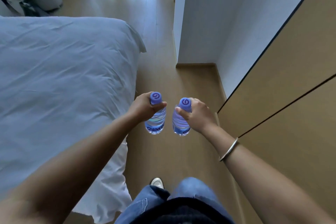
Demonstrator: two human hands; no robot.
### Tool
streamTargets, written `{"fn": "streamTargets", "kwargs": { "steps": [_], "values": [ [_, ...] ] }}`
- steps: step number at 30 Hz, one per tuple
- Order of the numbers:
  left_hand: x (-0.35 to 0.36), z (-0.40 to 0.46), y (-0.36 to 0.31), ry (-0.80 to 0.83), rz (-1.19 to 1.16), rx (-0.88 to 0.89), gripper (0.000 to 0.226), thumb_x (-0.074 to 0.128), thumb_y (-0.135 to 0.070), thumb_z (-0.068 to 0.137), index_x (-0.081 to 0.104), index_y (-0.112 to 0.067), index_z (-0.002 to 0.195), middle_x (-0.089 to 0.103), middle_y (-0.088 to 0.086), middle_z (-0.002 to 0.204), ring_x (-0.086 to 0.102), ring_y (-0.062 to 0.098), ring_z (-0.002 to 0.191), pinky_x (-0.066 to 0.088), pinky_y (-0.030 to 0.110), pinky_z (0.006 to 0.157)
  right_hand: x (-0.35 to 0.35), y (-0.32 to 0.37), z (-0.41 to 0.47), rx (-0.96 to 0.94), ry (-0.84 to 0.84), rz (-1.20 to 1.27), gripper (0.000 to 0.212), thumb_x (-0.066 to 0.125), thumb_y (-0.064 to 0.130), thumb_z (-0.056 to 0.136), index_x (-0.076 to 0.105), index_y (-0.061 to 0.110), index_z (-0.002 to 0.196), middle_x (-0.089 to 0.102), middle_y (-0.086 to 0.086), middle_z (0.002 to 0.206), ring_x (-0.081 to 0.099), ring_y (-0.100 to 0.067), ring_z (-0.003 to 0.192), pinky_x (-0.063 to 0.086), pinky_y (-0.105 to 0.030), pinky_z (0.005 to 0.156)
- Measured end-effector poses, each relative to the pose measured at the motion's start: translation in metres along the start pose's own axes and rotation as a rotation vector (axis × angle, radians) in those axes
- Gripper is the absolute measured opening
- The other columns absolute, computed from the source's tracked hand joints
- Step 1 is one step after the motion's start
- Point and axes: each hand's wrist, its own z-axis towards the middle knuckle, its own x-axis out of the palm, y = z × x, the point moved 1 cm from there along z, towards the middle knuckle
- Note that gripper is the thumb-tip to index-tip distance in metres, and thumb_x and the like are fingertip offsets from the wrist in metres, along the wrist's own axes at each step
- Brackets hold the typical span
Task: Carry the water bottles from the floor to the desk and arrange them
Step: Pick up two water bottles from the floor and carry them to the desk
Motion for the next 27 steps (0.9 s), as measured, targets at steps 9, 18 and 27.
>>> {"fn": "streamTargets", "kwargs": {
  "steps": [9,18,27],
  "values": [
    [-0.03,0.124,0.011,-0.005,0.021,-0.026,0.024,0.068,-0.026,0.081,0.063,-0.003,0.085,0.065,0.015,0.081,0.061,0.032,0.08,0.05,0.046,0.078,-0.003,0.016,0.137,-0.03,0.025,0.016,0.033,0.058,0.045,0.085,0.059,0.012,0.087,0.059,-0.006,0.089,0.054,-0.024,0.08,0.042,-0.032,0.07],
    [-0.047,0.298,-0.006,-0.011,0.033,-0.054,0.022,0.067,-0.028,0.082,0.063,-0.006,0.084,0.063,0.01,0.078,0.061,0.029,0.079,0.051,0.044,0.076,-0.029,0.012,0.319,-0.09,0.072,-0.022,0.036,0.056,0.046,0.086,0.059,0.01,0.088,0.059,-0.006,0.089,0.053,-0.022,0.079,0.036,-0.027,0.065],
    [-0.059,0.45,-0.024,-0.075,0.026,-0.127,0.027,0.067,-0.029,0.083,0.064,-0.002,0.087,0.065,0.015,0.083,0.06,0.03,0.079,0.048,0.04,0.074,-0.069,0.016,0.488,-0.172,0.107,-0.07,0.037,0.056,0.047,0.086,0.06,0.011,0.09,0.056,-0.004,0.088,0.053,-0.021,0.08,0.041,-0.031,0.067]
  ]
}}
